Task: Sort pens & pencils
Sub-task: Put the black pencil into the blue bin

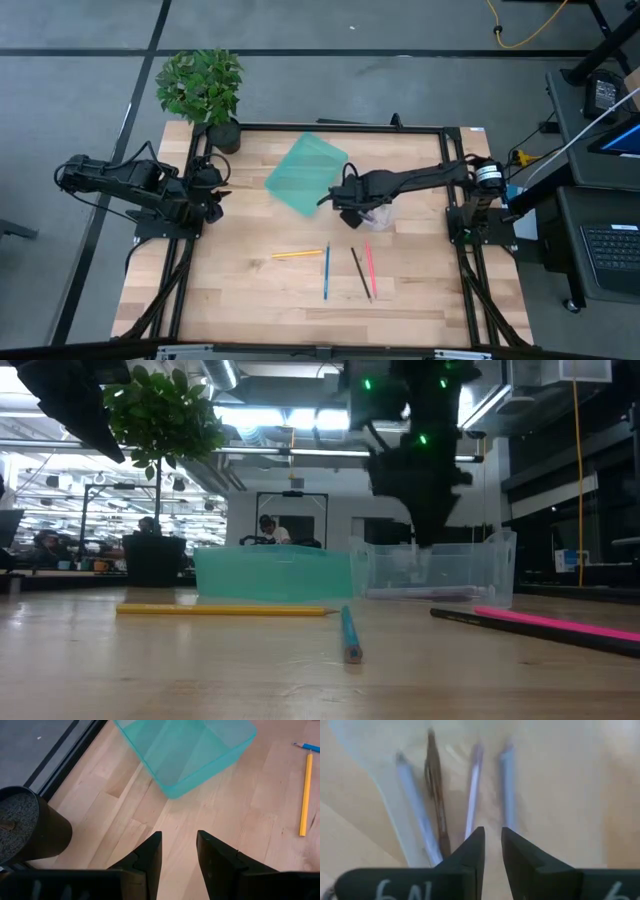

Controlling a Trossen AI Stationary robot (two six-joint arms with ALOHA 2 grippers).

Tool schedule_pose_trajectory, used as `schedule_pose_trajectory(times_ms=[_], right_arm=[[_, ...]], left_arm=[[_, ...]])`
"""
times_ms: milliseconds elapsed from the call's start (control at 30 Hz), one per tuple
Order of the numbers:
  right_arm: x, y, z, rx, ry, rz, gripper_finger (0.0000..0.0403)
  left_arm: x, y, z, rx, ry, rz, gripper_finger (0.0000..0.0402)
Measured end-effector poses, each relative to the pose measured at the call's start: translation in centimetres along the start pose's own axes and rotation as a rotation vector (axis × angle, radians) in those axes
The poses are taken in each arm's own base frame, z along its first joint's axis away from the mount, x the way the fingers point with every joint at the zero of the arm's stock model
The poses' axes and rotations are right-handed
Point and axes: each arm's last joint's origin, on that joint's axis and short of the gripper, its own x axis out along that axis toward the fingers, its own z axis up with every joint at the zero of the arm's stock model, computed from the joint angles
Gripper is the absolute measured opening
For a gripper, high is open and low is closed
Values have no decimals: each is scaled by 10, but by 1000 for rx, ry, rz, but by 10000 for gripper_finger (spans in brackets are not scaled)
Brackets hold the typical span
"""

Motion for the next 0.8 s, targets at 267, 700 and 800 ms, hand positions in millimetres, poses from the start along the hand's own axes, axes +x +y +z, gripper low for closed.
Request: schedule_pose_trajectory(times_ms=[267, 700, 800], right_arm=[[-70, 31, 7, -54, -150, 178, 67], [-91, 102, -92, 78, -41, 355, 15], [-78, 105, -110, 122, 10, 321, 5]], left_arm=[[0, 0, 0, 0, 5, -8, 115], [0, 0, -1, 4, 10, -8, 115], [0, 0, -1, 4, 9, -8, 115]])
